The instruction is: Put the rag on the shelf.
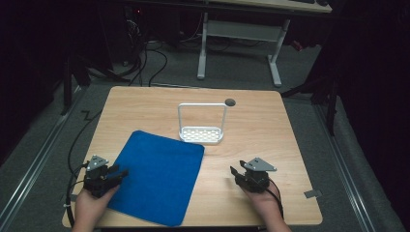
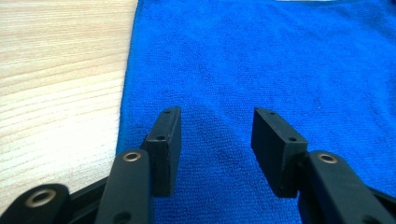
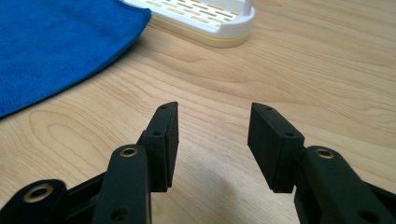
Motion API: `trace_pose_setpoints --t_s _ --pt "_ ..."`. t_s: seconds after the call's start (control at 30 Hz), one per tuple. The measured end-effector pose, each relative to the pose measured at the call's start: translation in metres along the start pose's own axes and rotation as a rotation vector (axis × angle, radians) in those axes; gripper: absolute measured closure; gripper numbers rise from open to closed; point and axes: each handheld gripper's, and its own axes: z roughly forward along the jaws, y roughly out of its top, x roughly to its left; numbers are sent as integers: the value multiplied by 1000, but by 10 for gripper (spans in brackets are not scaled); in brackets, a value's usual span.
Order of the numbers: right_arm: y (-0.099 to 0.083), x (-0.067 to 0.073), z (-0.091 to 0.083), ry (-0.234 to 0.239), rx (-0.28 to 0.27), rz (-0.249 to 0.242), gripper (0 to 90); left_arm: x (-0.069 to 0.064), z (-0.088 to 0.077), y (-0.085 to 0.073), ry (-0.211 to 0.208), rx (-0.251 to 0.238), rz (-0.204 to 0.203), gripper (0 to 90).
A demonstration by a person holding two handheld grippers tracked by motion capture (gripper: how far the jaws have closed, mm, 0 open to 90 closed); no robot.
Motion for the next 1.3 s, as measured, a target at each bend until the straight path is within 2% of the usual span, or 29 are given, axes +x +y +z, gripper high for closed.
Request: trace_pose_setpoints --t_s 0.1,0.23,0.3,0.37,0.4,0.43,0.5,0.53,0.6,0.63,0.67,0.7,0.73,0.83,0.87,1.0,1.07,1.2,1.3 --pt "-1 2 3 14 16 -15 533 4 -1 -1 -7 -7 -19 544" --pt "1 3 2 21 -2 -24 548 6 -1 -1 -8 -5 -21 556" --pt "5 7 1 35 -33 -43 560 7 -2 -1 -33 10 -13 660" --pt "10 14 2 63 -54 -55 614 7 -3 -2 -42 22 -9 708" --pt "13 19 4 82 -60 -58 654 6 -4 -2 -47 26 -6 742" --pt "16 26 6 106 -65 -60 736 6 -3 -3 -46 39 1 771" --pt "21 45 11 145 -73 -111 838 5 -2 -5 -31 77 22 834" --pt "25 54 15 175 -62 -115 857 5 -1 -7 -21 89 33 857" --pt "33 74 29 266 -26 -130 895 4 0 -9 -17 102 40 881" --pt "35 82 34 285 -10 -154 898 4 0 -12 -19 105 43 882" --pt "35 82 34 285 -10 -154 898 4 0 -12 -19 105 43 881" --pt "37 100 45 299 26 -238 897 4 -1 -13 -20 103 41 881" --pt "38 109 49 310 47 -271 897 3 -2 -14 -20 103 37 881" --pt "42 123 60 329 81 -311 900 0 -3 -16 -19 102 53 877" --pt "43 125 63 332 85 -315 900 0 -3 -16 -19 102 60 874" --pt "47 123 75 342 100 -265 900 1 -4 -17 -32 98 50 867" --pt "45 122 79 333 120 -264 900 2 -4 -17 -34 95 51 867" --pt "43 123 78 326 122 -265 900 2 -4 -17 -37 97 50 864" --pt "42 123 77 327 121 -268 900 1 -4 -18 -56 101 53 864"
